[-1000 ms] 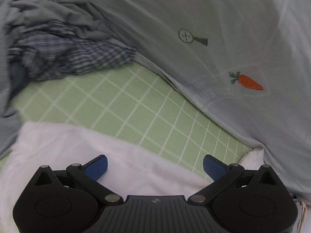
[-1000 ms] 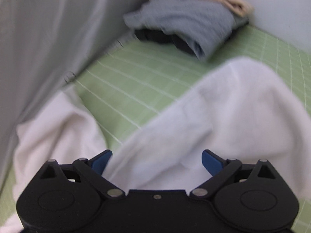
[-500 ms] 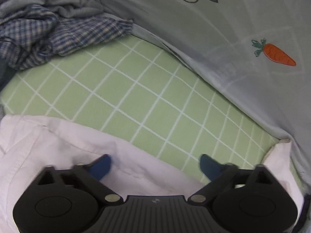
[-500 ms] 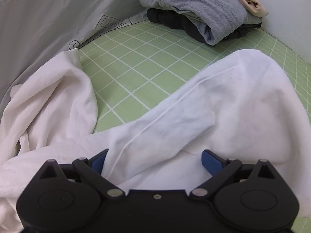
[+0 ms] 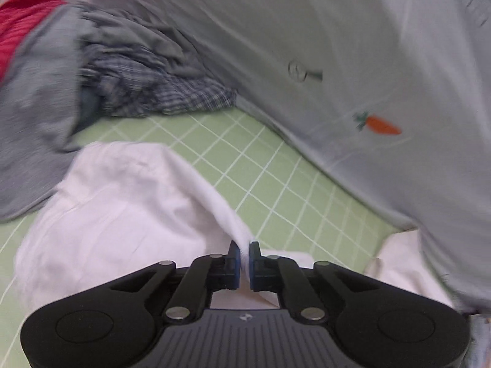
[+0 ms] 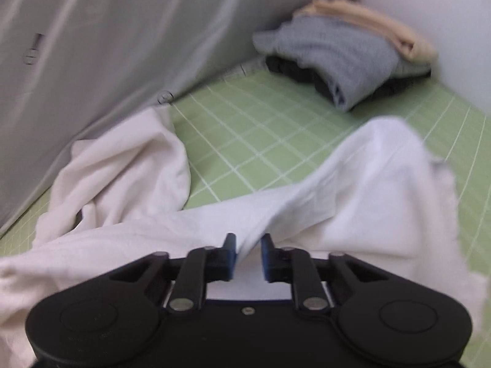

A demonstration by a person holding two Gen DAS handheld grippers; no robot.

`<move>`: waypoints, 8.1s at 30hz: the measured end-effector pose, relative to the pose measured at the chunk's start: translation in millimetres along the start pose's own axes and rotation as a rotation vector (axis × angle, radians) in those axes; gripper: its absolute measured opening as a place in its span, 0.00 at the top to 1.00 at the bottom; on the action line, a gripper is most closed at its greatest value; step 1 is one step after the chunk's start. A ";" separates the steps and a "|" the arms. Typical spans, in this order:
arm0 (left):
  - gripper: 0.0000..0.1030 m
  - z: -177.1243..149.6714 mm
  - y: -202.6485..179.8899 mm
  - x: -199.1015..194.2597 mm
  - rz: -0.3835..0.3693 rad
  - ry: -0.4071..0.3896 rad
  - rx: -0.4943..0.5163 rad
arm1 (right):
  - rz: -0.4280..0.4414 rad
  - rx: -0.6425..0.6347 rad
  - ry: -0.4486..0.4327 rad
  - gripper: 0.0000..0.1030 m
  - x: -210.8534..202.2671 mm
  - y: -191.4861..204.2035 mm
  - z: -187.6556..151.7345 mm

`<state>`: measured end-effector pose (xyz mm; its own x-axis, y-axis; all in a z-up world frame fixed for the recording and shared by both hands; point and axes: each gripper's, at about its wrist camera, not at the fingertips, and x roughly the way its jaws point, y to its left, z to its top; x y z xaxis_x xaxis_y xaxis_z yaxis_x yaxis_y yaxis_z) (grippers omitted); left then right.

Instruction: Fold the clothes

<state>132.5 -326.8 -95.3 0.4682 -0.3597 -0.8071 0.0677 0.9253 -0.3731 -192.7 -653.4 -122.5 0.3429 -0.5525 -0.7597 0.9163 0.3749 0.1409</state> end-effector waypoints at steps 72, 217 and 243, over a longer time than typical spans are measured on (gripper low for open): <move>0.43 -89.1 273.6 -104.8 0.222 0.042 -0.151 | 0.263 -0.191 0.209 0.68 -79.8 15.5 -161.9; 0.00 -227.3 51.0 -25.7 0.180 0.401 0.600 | 0.152 0.201 -0.073 0.91 -76.7 -233.4 -75.4; 0.00 -201.0 38.1 -20.2 0.196 0.379 0.551 | 0.150 0.187 -0.028 0.51 -66.1 -289.3 -72.2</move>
<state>-51.5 -308.4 -185.1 0.1850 -0.1038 -0.9772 0.4976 0.8674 0.0021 -495.4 -671.6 -159.0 0.4811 -0.5222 -0.7042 0.8763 0.3112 0.3678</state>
